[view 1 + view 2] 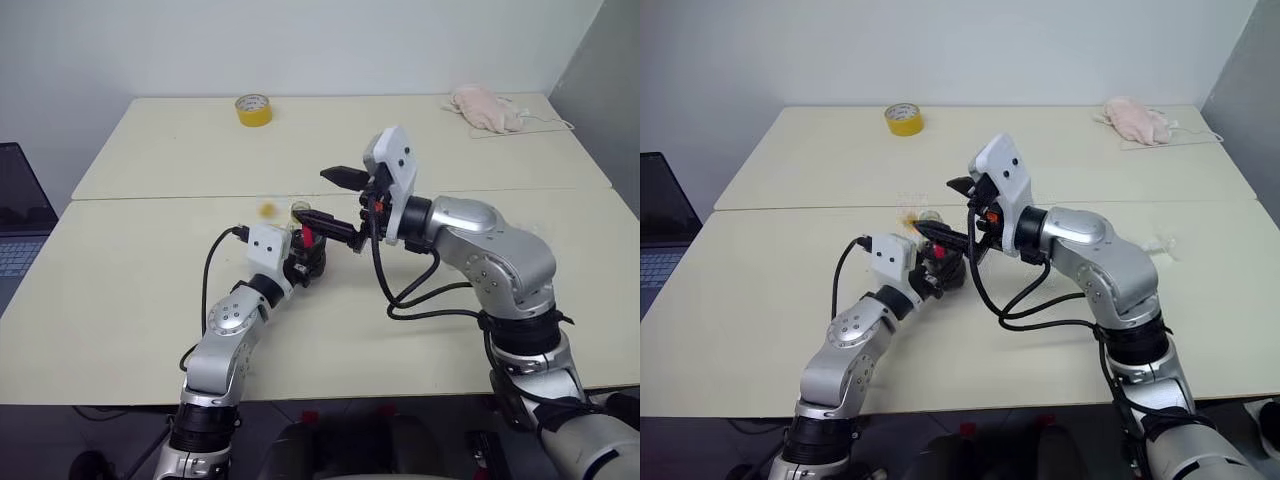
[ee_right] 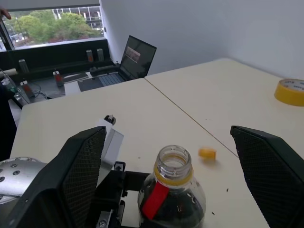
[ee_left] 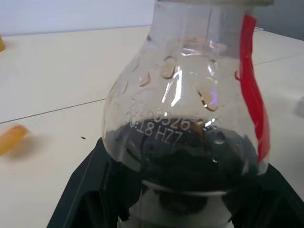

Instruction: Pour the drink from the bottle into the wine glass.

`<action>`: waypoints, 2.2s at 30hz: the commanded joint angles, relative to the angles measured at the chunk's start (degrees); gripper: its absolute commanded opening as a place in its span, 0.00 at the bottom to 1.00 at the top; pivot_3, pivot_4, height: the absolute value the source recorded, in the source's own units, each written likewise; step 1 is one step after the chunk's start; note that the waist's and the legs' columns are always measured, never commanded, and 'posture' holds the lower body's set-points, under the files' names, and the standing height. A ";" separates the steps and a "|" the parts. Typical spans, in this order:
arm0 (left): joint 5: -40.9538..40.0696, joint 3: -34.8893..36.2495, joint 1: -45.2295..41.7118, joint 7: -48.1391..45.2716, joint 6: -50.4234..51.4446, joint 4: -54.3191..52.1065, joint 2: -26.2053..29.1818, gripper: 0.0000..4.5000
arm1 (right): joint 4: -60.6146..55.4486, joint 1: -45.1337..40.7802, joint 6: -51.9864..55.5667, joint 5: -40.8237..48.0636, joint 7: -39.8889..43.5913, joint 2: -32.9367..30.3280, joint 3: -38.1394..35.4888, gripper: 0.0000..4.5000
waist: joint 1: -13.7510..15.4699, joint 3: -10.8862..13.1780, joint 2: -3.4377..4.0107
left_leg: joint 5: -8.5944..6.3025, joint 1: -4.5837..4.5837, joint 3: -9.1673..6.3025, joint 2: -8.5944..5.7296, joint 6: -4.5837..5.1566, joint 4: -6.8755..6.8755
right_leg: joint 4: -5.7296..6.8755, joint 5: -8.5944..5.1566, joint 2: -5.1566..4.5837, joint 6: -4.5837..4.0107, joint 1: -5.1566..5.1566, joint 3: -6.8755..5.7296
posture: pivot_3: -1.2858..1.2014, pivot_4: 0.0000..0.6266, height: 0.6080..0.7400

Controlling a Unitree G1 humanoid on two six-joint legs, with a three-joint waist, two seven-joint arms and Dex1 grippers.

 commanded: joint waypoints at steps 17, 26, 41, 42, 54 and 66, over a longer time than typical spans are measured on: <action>-4.67 11.33 -4.74 5.07 0.79 2.40 -0.11 0.58 | 3.94 -1.17 -6.03 0.12 0.32 -6.14 -7.51 0.99 | 0.06 0.01 -0.02 | 0.00 -0.04 0.04 0.00 0.00 -0.01 | -0.02 0.00 0.00 0.00 -0.02 0.00 | 0.52 0.24 1.00; -3.34 15.33 -5.65 7.20 -3.21 8.08 2.21 0.58 | 2.58 3.27 -8.76 1.16 4.29 -11.20 -9.63 0.99 | 0.09 0.01 -0.02 | 0.00 -0.05 0.03 0.00 0.00 0.02 | -0.02 0.00 0.00 0.00 -0.01 -0.02 | 0.52 0.24 1.00; -3.54 17.83 -3.68 9.33 -5.71 8.21 1.94 0.74 | 1.87 6.83 -11.04 1.50 6.89 -15.35 -8.99 1.00 | 0.51 0.02 -0.04 | 0.00 -0.17 0.01 0.00 0.00 0.07 | -0.05 0.02 -0.01 0.03 -0.04 -0.03 | 0.52 0.24 1.00; -3.51 17.80 -3.57 9.27 -5.66 8.09 1.91 0.82 | 1.95 6.81 -11.11 1.45 6.86 -15.32 -8.90 1.00 | 0.61 0.02 -0.04 | 0.00 -0.17 0.01 -0.01 0.00 0.08 | -0.05 0.02 -0.01 0.03 -0.04 -0.03 | 0.52 0.24 1.00; -4.41 16.85 -3.08 7.11 -4.68 6.54 2.50 1.00 | 2.76 6.67 -11.88 0.90 7.44 -16.15 -8.78 1.00 | 0.80 0.02 -0.04 | 0.00 -0.17 0.02 -0.01 0.00 0.10 | -0.05 0.02 -0.02 0.04 -0.03 -0.03 | 0.52 0.24 1.00; -8.26 18.25 -3.47 4.19 -1.34 1.40 6.16 1.00 | 5.91 7.87 -14.28 -0.85 10.42 -20.50 -8.68 1.00 | 0.98 0.02 -0.04 | 0.00 -0.18 0.04 -0.01 0.00 0.10 | -0.06 0.02 -0.02 0.04 -0.03 -0.03 | 0.52 0.24 1.00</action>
